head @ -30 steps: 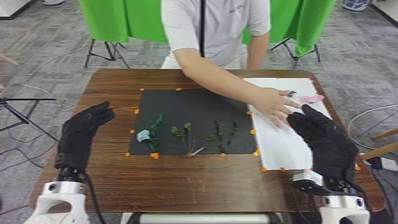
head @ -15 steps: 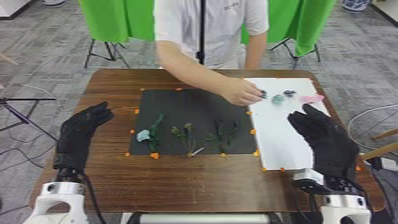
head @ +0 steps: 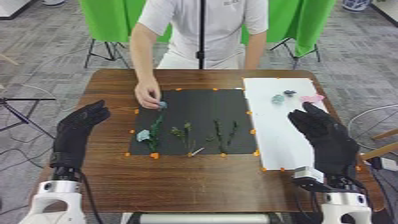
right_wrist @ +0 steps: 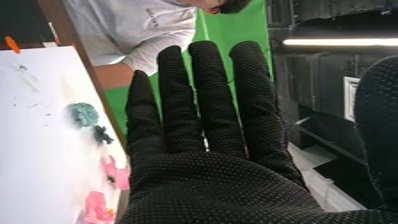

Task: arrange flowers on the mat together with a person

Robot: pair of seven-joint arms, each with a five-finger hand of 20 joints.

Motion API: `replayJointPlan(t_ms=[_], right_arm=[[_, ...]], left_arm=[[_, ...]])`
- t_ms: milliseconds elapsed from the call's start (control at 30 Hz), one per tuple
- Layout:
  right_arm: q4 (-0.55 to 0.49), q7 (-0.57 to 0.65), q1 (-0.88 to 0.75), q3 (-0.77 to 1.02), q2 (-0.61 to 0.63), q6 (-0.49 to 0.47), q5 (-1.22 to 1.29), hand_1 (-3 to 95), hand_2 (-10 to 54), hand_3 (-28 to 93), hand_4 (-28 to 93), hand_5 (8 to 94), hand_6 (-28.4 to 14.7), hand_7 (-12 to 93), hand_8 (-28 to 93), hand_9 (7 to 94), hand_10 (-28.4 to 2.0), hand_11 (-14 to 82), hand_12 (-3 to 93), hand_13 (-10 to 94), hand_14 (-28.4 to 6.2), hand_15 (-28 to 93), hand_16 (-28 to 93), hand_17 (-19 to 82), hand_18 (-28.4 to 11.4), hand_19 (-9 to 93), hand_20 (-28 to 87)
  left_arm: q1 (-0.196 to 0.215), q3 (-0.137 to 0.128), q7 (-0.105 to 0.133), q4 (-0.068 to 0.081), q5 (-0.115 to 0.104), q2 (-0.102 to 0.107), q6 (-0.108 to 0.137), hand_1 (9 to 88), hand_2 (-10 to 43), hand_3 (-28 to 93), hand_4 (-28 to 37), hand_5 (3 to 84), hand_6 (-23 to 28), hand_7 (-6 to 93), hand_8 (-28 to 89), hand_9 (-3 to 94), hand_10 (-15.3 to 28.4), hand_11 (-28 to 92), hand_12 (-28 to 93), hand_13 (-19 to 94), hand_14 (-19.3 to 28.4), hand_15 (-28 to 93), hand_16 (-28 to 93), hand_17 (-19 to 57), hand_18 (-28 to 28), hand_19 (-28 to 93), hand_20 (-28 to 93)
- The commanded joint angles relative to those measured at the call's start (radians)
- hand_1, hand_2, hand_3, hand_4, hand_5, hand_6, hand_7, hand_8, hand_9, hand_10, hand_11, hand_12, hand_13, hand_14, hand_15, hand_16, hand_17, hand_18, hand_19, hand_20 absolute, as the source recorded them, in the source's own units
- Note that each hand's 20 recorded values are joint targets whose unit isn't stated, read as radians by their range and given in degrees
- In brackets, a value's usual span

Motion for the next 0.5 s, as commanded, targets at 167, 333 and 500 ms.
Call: replayJointPlan(t_ms=[167,333,500], right_arm=[[0.000,-0.005,-0.009,-0.004,-0.004,-0.005,-0.009,13.5,-5.9,81,-13,54.8,-1.2,14,-9,55.9,-15.0,7.4,14.8,43,-14.6,14,19,24,-13.4,6,33],[-0.001,0.001,-0.014,-0.009,-0.003,-0.001,-0.008,13.7,-5.9,81,-13,54.7,-1.1,14,-9,56.1,-15.0,7.5,14.9,43,-14.6,14,19,24,-13.4,6,34],[-0.004,-0.004,-0.018,-0.005,-0.006,0.001,-0.010,13.8,-6.2,81,-13,54.5,-1.2,14,-9,56.2,-14.9,7.5,15.0,43,-14.6,14,19,24,-13.5,6,34]], left_arm=[[0.027,-0.018,0.006,-0.001,-0.002,-0.008,0.022,26.2,0.4,64,-19.1,49.3,3.6,15.0,-6,45.0,13.2,19,15,36,17.2,19,4,7.5,12.7,9,21],[0.029,-0.022,0.003,-0.002,-0.003,-0.009,0.020,26.3,0.4,64,-19.1,49.3,3.6,15.0,-6,44.9,13.2,19,15,36,17.2,19,4,7.3,12.7,8,21],[0.032,-0.025,0.003,-0.005,-0.003,-0.008,0.018,26.2,0.3,64,-19.0,49.3,3.6,15.1,-6,44.9,13.1,19,15,36,17.2,19,4,7.1,12.7,7,21]])
